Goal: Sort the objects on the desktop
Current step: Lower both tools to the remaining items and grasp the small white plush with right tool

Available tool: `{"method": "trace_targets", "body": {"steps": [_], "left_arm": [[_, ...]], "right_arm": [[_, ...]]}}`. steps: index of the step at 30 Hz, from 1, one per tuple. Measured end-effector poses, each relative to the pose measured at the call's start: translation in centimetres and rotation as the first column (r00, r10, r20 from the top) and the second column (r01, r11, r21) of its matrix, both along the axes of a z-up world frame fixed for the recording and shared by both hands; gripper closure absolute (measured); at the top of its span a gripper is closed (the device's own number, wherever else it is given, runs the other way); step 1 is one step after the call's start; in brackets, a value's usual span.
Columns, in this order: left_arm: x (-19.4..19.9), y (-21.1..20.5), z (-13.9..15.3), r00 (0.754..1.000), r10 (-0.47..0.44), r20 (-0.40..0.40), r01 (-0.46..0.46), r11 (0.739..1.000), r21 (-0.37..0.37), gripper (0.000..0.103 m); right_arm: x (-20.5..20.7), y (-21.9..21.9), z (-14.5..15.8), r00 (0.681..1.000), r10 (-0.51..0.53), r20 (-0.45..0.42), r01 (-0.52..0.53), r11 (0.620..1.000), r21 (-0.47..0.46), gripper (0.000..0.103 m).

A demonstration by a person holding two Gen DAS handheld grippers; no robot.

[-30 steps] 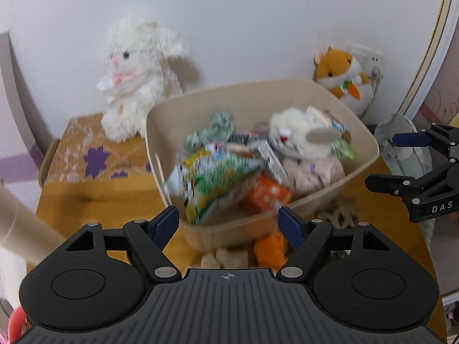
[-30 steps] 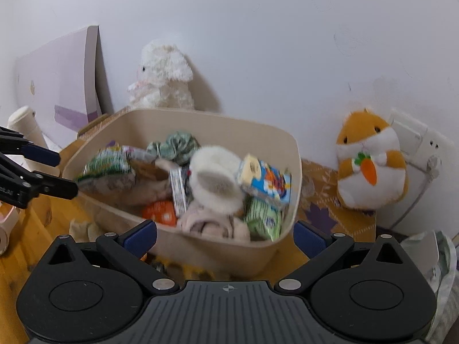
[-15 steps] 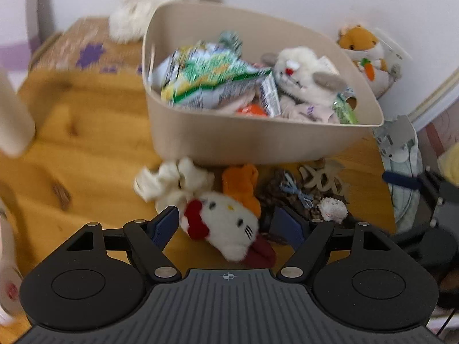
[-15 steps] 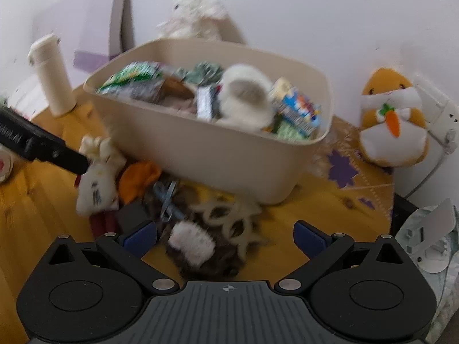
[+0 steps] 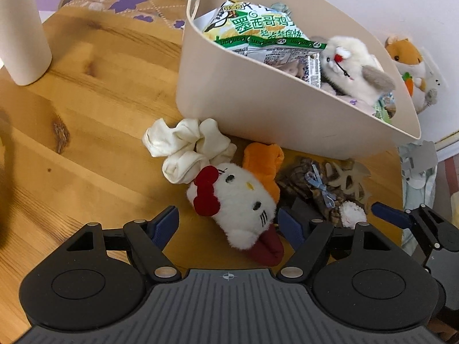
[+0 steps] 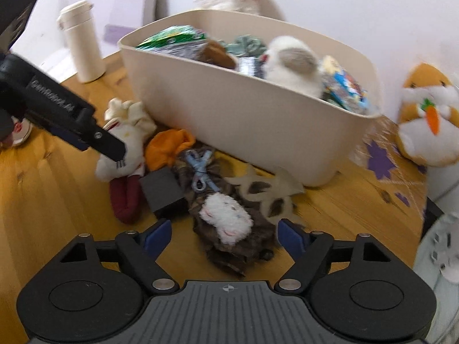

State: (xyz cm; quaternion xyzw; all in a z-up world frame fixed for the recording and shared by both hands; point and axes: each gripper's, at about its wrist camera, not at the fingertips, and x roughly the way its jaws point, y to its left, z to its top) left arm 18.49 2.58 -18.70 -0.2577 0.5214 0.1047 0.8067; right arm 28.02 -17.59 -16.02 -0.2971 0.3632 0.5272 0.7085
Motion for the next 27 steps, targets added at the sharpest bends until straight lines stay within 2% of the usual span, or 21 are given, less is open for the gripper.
{"method": "trace_targets", "body": {"steps": [7, 14, 16, 18, 20, 22, 23, 24, 27], "left_arm": [[0.5, -0.4, -0.5, 0.999, 0.033, 0.005, -0.034, 0.999, 0.007, 0.025], [1.0, -0.6, -2.4, 0.998, 0.036, -0.043, -0.037, 0.999, -0.007, 0.024], [1.1, -0.7, -2.4, 0.999, 0.028, -0.035, -0.027, 0.999, 0.019, 0.024], [1.3, -0.8, -2.4, 0.999, 0.014, -0.03, -0.013, 0.999, 0.029, 0.024], [1.6, -0.9, -2.4, 1.0, -0.002, -0.028, 0.003, 0.999, 0.038, 0.024], [1.6, -0.8, -2.3, 1.0, -0.007, -0.02, 0.008, 0.999, 0.043, 0.03], [1.6, -0.8, -2.3, 1.0, -0.017, -0.014, 0.018, 0.999, 0.045, 0.038], [1.6, -0.8, -2.3, 1.0, -0.028, -0.014, 0.028, 0.998, 0.048, 0.041], [1.5, -0.9, -2.3, 0.999, -0.041, -0.012, 0.042, 0.998, 0.05, 0.044]], "right_arm": [[-0.2, 2.0, -0.8, 0.996, 0.093, 0.011, -0.092, 0.995, -0.036, 0.035], [0.0, 3.7, -2.3, 0.989, 0.145, -0.019, -0.146, 0.986, -0.085, 0.043], [0.1, 3.9, -2.3, 0.99, 0.138, -0.032, -0.14, 0.987, -0.073, 0.048], [0.1, 3.9, -2.2, 0.99, 0.137, -0.028, -0.138, 0.988, -0.066, 0.061], [0.2, 3.8, -2.2, 0.991, 0.131, -0.033, -0.132, 0.989, -0.061, 0.063], [0.3, 3.6, -2.2, 0.992, 0.122, -0.036, -0.124, 0.991, -0.056, 0.068], [0.4, 3.5, -2.2, 0.992, 0.118, -0.039, -0.12, 0.991, -0.053, 0.071], [0.3, 3.4, -2.2, 0.993, 0.114, -0.041, -0.116, 0.992, -0.052, 0.072], [0.4, 2.9, -2.1, 0.994, 0.099, -0.051, -0.102, 0.994, -0.044, 0.072]]}}
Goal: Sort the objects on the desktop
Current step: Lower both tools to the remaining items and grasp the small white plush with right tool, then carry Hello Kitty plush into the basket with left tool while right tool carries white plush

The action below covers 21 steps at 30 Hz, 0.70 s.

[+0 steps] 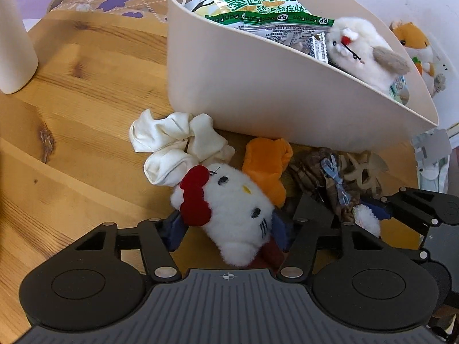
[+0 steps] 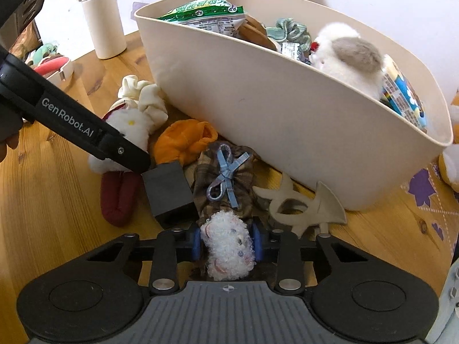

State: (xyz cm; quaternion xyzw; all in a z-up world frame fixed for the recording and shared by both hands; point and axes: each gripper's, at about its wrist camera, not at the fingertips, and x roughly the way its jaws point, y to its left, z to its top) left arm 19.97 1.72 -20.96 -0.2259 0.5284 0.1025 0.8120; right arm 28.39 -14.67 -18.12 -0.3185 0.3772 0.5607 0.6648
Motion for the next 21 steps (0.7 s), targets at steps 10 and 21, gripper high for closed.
{"method": "trace_targets", "body": {"steps": [10, 21], "left_arm": [[-1.7, 0.5, 0.7, 1.0, -0.008, 0.006, 0.008, 1.0, -0.013, 0.046], [-3.6, 0.0, 3.6, 0.991, -0.114, 0.072, 0.112, 0.993, 0.035, 0.046]], "right_arm": [[0.5, -2.9, 1.0, 0.998, -0.06, -0.033, 0.061, 0.997, 0.039, 0.073], [0.3, -4.8, 4.0, 0.994, -0.102, -0.024, 0.104, 0.987, 0.122, 0.073]]}}
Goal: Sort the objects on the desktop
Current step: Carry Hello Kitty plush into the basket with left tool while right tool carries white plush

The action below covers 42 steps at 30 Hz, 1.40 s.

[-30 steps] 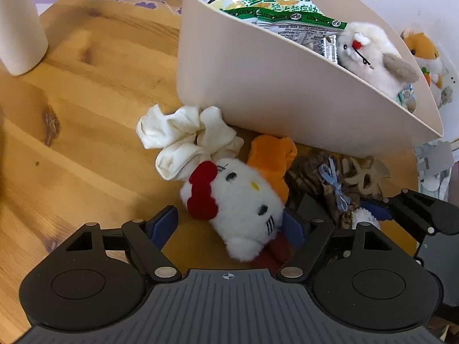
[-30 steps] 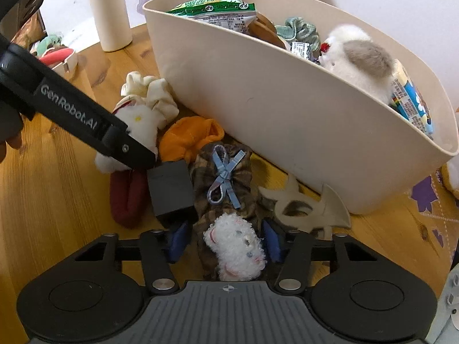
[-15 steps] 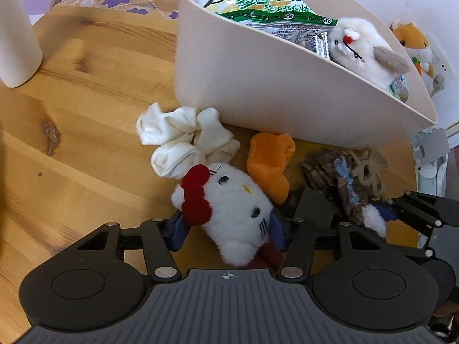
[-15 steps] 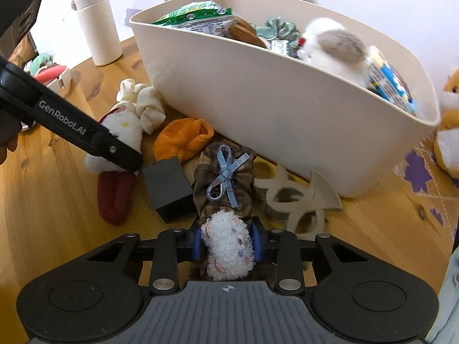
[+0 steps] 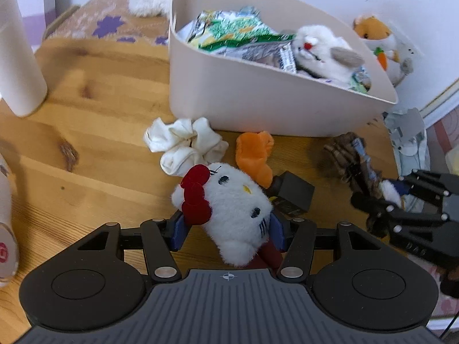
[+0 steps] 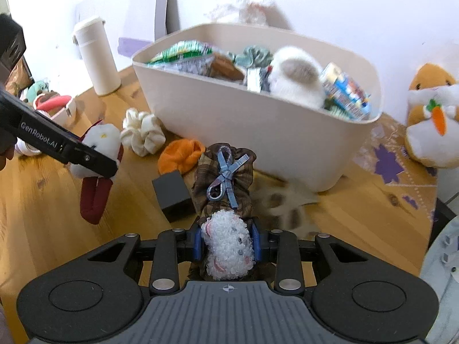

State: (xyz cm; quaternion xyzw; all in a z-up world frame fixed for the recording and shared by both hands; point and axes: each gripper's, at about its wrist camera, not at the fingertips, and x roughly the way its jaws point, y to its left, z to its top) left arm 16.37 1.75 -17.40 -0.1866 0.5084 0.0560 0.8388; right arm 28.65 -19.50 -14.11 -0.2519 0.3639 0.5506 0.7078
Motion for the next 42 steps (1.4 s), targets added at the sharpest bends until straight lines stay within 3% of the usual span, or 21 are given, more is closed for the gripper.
{"method": "trace_targets", "body": {"steps": [6, 18, 30, 35, 42], "left_arm": [[-1.5, 0.2, 2.1, 0.999, -0.013, 0.033, 0.013, 1.0, -0.013, 0.046], [-0.8, 0.6, 8.0, 0.983, -0.035, 0.18, 0.033, 0.999, 0.011, 0.046], [4.9, 1.6, 12.7, 0.942, -0.065, 0.33, 0.037, 0.995, 0.091, 0.046], [7.9, 1.9, 13.2, 0.921, -0.073, 0.383, 0.011, 0.987, 0.162, 0.046], [11.5, 1.7, 12.4, 0.914, -0.106, 0.391, 0.014, 0.973, 0.232, 0.046]], "right_arm": [[0.4, -1.4, 2.8, 0.999, -0.037, 0.03, 0.035, 0.998, 0.055, 0.073], [1.9, -1.9, 7.5, 0.986, -0.134, 0.099, 0.115, 0.978, 0.177, 0.073], [5.1, 2.2, 10.4, 0.96, -0.224, 0.166, 0.178, 0.951, 0.252, 0.073], [6.4, 4.1, 11.2, 0.948, -0.282, 0.145, 0.225, 0.92, 0.321, 0.073], [8.1, 7.3, 10.7, 0.937, -0.323, 0.133, 0.265, 0.905, 0.332, 0.073]]}}
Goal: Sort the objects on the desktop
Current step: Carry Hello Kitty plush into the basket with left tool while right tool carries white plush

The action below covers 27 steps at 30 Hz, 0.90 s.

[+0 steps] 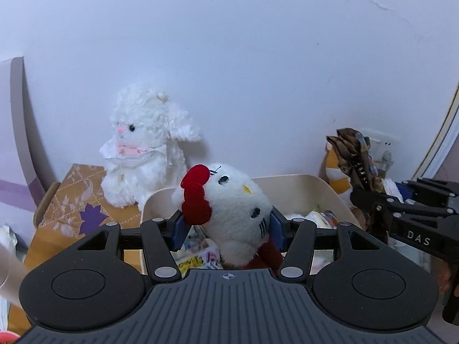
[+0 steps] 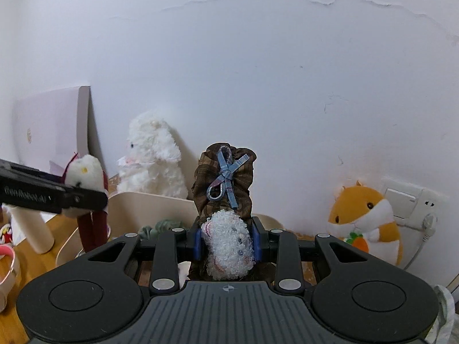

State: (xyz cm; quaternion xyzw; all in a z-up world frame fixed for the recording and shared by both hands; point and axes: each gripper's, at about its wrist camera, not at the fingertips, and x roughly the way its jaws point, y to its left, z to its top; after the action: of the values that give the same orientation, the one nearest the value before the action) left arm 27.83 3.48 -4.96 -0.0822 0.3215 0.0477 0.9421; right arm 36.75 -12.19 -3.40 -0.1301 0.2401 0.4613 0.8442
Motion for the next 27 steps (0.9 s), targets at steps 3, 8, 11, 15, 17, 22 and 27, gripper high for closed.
{"method": "trace_targets", "body": {"steps": [3, 8, 11, 15, 17, 22, 27], "left_arm": [[1.2, -0.3, -1.3, 1.0, -0.013, -0.022, 0.013, 1.0, 0.008, 0.046], [2.7, 0.1, -3.8, 0.994, -0.003, -0.109, 0.002, 1.0, -0.011, 0.045], [3.3, 0.6, -4.9, 0.987, 0.004, -0.163, -0.012, 0.999, -0.045, 0.044], [3.5, 0.6, -5.4, 0.981, -0.002, -0.193, -0.004, 1.0, -0.029, 0.031], [3.5, 0.6, -5.4, 0.982, -0.001, -0.19, -0.002, 1.0, -0.015, 0.026], [3.4, 0.7, -5.4, 0.979, -0.004, -0.202, 0.007, 1.0, 0.016, 0.023], [2.8, 0.6, -4.9, 0.981, -0.017, -0.193, 0.029, 0.998, 0.059, 0.019]], "right_arm": [[0.3, 1.5, -1.1, 1.0, 0.005, 0.008, -0.005, 0.999, -0.038, 0.073], [0.5, 3.4, -3.5, 1.0, 0.0, -0.001, -0.001, 0.994, -0.108, 0.073], [0.2, 4.3, -4.4, 1.0, 0.015, -0.016, -0.017, 0.99, -0.143, 0.072], [-0.1, 4.9, -5.5, 0.998, 0.043, -0.049, -0.052, 0.982, -0.183, 0.055], [-0.4, 4.8, -5.8, 0.998, 0.053, -0.038, -0.059, 0.979, -0.194, 0.05], [-0.9, 4.3, -5.4, 0.998, 0.063, -0.019, -0.065, 0.979, -0.194, 0.032], [-1.7, 3.6, -4.4, 0.997, 0.081, -0.003, -0.08, 0.98, -0.183, 0.018]]}}
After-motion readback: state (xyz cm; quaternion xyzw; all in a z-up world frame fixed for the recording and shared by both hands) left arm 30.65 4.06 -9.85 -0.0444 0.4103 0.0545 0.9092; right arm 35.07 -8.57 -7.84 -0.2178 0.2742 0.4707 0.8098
